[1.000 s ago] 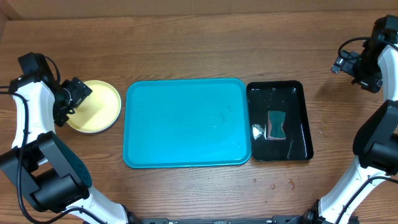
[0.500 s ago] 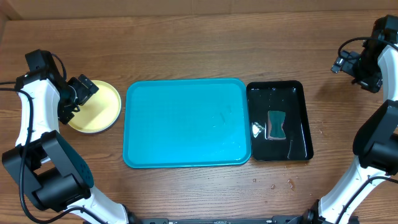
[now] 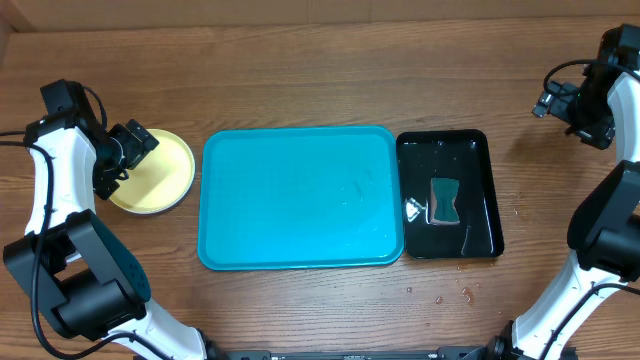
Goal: Clean dirty plates on tray and stack at the side
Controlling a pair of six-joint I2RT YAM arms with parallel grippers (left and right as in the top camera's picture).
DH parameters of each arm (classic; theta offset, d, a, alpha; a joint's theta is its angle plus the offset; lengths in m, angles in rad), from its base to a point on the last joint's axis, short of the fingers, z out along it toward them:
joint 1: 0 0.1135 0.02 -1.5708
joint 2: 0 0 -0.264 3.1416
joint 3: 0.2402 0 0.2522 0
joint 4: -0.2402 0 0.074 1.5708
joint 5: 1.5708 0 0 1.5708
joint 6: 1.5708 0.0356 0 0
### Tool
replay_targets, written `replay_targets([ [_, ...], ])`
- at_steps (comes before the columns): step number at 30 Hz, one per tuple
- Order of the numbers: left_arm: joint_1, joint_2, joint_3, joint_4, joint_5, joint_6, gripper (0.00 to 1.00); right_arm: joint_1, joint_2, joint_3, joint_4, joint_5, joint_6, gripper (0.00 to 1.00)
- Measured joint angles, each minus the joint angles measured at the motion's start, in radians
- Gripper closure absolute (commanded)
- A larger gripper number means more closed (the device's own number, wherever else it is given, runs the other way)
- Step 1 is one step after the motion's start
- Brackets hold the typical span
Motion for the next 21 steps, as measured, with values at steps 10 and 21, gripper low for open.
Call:
replay_targets([
  [10, 0.0, 0.0, 0.0, 0.0, 0.0, 0.0, 0.0, 0.0, -0.001, 0.0, 0.0, 0.0, 0.0, 0.0],
  [21, 0.0, 0.0, 0.0, 0.0, 0.0, 0.0, 0.0, 0.0, -0.359, -0.002, 0.002, 0.0, 0.0, 0.0],
])
